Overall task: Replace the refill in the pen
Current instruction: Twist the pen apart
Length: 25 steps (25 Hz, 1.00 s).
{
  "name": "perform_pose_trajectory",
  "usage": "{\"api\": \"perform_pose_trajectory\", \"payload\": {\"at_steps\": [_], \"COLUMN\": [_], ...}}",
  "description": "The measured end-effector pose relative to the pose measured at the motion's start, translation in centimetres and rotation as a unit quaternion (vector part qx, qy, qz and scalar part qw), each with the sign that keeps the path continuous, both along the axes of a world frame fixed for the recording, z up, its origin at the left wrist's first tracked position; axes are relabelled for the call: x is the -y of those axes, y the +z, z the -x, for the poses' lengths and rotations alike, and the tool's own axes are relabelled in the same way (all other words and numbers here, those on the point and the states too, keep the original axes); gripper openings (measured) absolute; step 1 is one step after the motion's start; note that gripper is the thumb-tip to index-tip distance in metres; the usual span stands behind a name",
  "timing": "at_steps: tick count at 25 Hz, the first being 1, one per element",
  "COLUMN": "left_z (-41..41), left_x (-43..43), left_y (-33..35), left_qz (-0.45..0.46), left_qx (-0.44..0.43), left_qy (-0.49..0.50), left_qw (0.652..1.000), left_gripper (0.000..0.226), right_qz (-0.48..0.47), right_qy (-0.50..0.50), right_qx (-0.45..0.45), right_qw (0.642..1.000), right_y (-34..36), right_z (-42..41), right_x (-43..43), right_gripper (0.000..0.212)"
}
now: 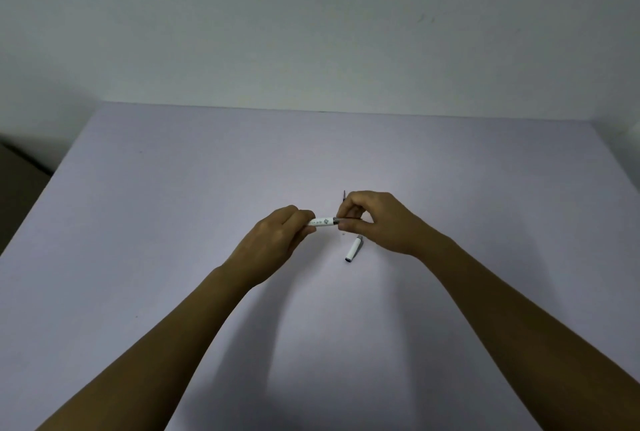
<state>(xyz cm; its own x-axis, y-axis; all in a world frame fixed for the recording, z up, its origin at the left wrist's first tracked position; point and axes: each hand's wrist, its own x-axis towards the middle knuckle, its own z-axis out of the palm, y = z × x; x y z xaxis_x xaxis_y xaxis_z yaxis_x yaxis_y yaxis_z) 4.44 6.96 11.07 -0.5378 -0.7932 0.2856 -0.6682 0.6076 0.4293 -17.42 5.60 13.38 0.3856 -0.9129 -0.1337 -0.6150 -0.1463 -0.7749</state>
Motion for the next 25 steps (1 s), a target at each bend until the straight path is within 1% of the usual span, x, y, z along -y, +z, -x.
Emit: {"api": "perform_pose_trajectory", "payload": {"at_steps": [2,5,6,8,10,12,13,14,16,18,21,22,24,25], "left_z": [0.11,0.13,0.13,0.11,0.18,0.28,0.33,0.38,0.50,0.64,0.77,0.81,0.87,0.87], "left_x": [-0.05,-0.02,-0.07,-0.21,-0.27,-0.31,-0.31,-0.30,-0.22,-0.14,-0.22,-0.31,-0.35,-0.29], "left_y": [-0.13,-0.27,-0.32,-0.32,-0.25,-0.19,-0.15,-0.10,-0.02,0.09,0.16,0.15,0.17,0.19], "left_qz": [-0.006,-0.004,-0.004,-0.005,-0.004,-0.002,-0.002,-0.002,-0.003,-0.002,0.002,0.004,0.006,0.006], "left_qx": [-0.009,-0.006,-0.004,-0.008,-0.014,-0.015,-0.016,-0.016,-0.017,-0.018,-0.024,-0.023,-0.023,-0.024], "left_qy": [0.005,0.003,0.001,0.005,0.012,0.015,0.014,0.013,0.013,0.017,0.013,0.009,0.009,0.011], "left_qw": [1.000,1.000,1.000,1.000,1.000,1.000,1.000,1.000,1.000,1.000,1.000,1.000,1.000,1.000], "left_gripper": [0.037,0.033,0.031,0.032,0.032,0.032,0.032,0.033,0.032,0.030,0.030,0.033,0.035,0.034], "right_qz": [0.001,-0.032,-0.027,-0.002,0.009,-0.021,-0.021,-0.012,0.016,0.016,-0.024,-0.020,-0.003,-0.001], "right_qy": [-0.012,-0.027,-0.027,-0.019,-0.032,-0.053,-0.051,-0.050,-0.043,-0.055,-0.057,-0.055,-0.047,-0.048], "right_qx": [0.007,-0.014,-0.014,0.003,0.016,0.007,0.000,-0.001,0.023,0.037,0.006,0.005,0.022,0.026], "right_qw": [1.000,0.999,0.999,1.000,0.999,0.998,0.998,0.999,0.999,0.998,0.998,0.998,0.999,0.999], "right_y": [-0.01,-0.30,-0.20,-0.08,0.10,0.32,0.21,0.28,0.34,0.47,0.46,0.44,0.39,0.38], "right_z": [0.19,0.17,0.12,0.00,0.09,0.04,0.09,0.08,0.13,0.35,0.50,0.52,0.56,0.61], "right_x": [-0.22,-0.18,-0.24,-0.34,-0.43,-0.34,-0.23,-0.23,-0.33,-0.33,-0.20,-0.22,-0.23,-0.18], "right_gripper": [0.017,0.020,0.019,0.007,0.014,0.016,0.019,0.019,0.007,0.014,0.016,0.015,0.006,0.013]}}
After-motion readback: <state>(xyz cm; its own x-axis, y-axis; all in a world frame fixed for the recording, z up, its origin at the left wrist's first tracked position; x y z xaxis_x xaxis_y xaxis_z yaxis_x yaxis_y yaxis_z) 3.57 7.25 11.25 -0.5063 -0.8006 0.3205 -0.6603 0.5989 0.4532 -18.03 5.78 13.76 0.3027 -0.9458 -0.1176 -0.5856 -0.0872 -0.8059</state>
